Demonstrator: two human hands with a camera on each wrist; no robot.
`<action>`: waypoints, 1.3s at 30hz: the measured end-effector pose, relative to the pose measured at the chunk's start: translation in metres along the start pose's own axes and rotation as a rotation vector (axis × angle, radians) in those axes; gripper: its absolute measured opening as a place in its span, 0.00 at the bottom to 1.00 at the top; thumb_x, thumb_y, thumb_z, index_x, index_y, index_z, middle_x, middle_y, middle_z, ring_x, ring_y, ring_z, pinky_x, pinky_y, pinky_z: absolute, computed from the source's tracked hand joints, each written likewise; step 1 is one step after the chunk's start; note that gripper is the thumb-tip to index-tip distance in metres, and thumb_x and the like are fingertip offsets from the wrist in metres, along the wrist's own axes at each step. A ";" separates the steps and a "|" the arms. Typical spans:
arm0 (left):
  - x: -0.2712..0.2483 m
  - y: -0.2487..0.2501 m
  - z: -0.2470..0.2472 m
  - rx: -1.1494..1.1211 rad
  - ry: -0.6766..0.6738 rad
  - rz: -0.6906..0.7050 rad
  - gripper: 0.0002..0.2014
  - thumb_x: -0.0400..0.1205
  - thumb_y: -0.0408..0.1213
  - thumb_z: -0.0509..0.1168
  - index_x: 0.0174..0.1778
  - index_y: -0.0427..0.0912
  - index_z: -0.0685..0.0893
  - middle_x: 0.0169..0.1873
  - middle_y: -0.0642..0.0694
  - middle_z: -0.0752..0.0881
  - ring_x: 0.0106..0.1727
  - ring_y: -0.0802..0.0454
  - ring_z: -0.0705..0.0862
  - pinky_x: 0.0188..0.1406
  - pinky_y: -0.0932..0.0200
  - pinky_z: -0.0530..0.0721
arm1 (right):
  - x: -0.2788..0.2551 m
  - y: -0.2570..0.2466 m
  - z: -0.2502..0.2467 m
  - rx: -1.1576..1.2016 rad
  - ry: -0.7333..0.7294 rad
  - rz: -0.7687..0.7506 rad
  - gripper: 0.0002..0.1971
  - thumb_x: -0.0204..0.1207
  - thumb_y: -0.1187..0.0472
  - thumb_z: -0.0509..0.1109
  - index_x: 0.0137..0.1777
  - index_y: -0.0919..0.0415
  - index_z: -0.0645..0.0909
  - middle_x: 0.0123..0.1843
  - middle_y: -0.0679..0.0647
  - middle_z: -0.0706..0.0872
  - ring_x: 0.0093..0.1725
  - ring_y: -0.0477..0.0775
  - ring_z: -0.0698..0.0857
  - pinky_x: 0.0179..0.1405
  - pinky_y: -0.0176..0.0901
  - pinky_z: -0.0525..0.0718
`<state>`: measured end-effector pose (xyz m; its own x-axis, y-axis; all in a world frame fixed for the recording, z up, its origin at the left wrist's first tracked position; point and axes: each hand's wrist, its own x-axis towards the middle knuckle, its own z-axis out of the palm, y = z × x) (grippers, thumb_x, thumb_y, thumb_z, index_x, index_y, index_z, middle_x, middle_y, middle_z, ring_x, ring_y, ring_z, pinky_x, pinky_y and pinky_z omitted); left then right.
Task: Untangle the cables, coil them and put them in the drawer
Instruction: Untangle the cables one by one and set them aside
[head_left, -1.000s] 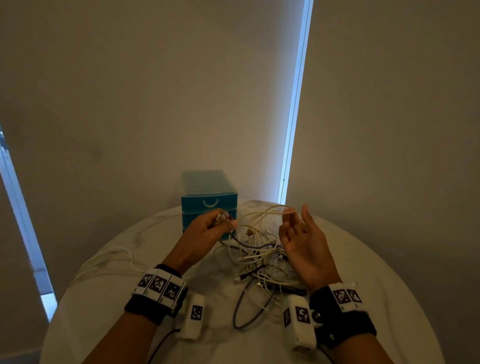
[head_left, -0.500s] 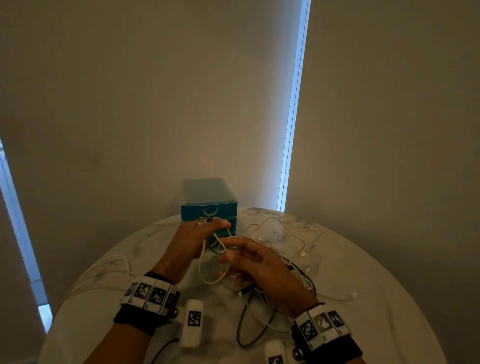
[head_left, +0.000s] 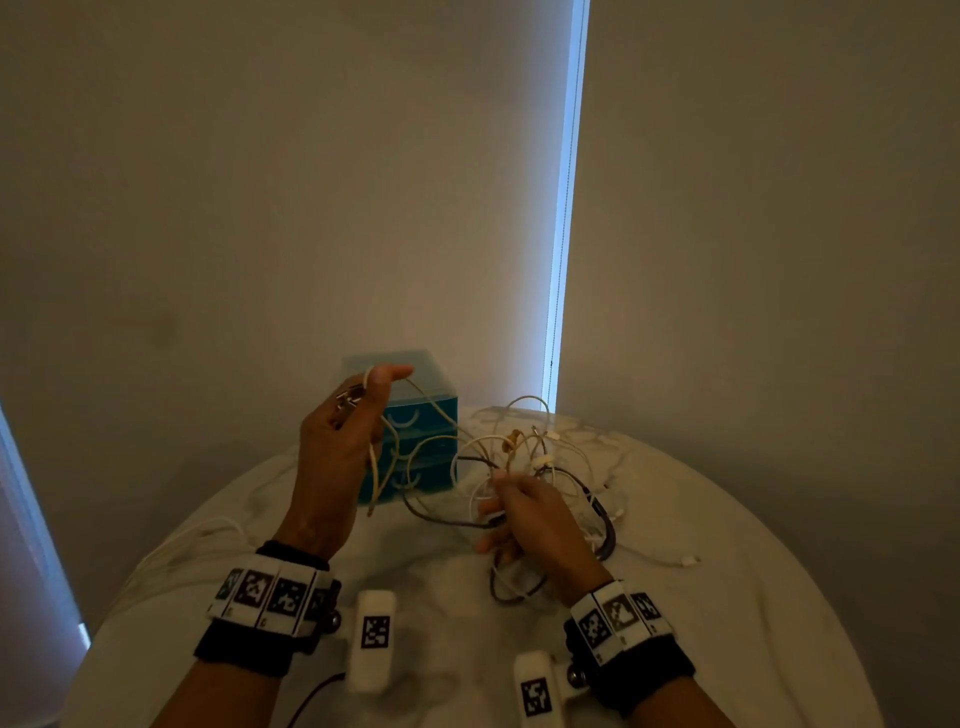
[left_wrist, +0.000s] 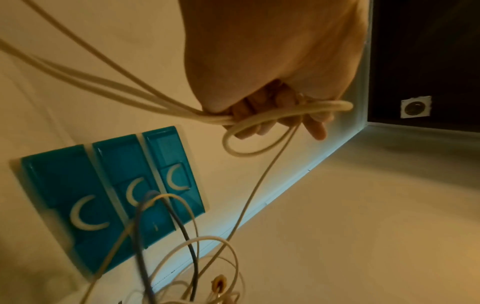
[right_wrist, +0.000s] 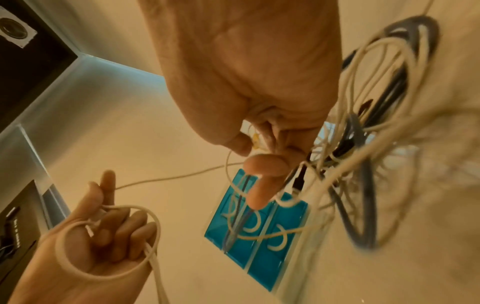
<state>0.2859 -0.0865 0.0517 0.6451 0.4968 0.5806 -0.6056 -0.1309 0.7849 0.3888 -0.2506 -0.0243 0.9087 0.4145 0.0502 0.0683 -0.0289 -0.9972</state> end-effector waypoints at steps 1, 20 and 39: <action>-0.002 0.000 0.003 0.023 -0.056 -0.013 0.15 0.93 0.44 0.62 0.62 0.41 0.91 0.22 0.62 0.82 0.24 0.66 0.82 0.26 0.72 0.80 | -0.001 0.000 0.002 0.008 0.026 -0.017 0.18 0.93 0.48 0.63 0.66 0.64 0.82 0.54 0.62 0.92 0.29 0.56 0.92 0.19 0.42 0.82; -0.012 -0.019 0.018 0.355 -0.292 -0.165 0.13 0.87 0.62 0.65 0.60 0.67 0.93 0.50 0.70 0.92 0.42 0.75 0.87 0.34 0.77 0.80 | -0.010 -0.027 -0.016 0.086 0.314 -0.522 0.10 0.91 0.58 0.68 0.59 0.59 0.91 0.48 0.59 0.92 0.36 0.44 0.87 0.34 0.36 0.86; -0.004 -0.046 0.002 0.374 -0.098 -0.092 0.07 0.82 0.49 0.79 0.49 0.52 0.98 0.41 0.56 0.96 0.44 0.59 0.94 0.42 0.68 0.88 | -0.010 -0.016 -0.003 -0.052 -0.080 -0.568 0.30 0.85 0.58 0.78 0.82 0.43 0.71 0.70 0.46 0.89 0.69 0.49 0.90 0.65 0.46 0.91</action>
<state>0.3128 -0.0841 0.0136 0.7414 0.4388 0.5078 -0.3435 -0.4019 0.8488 0.3798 -0.2569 -0.0083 0.6897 0.4454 0.5709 0.5587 0.1743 -0.8109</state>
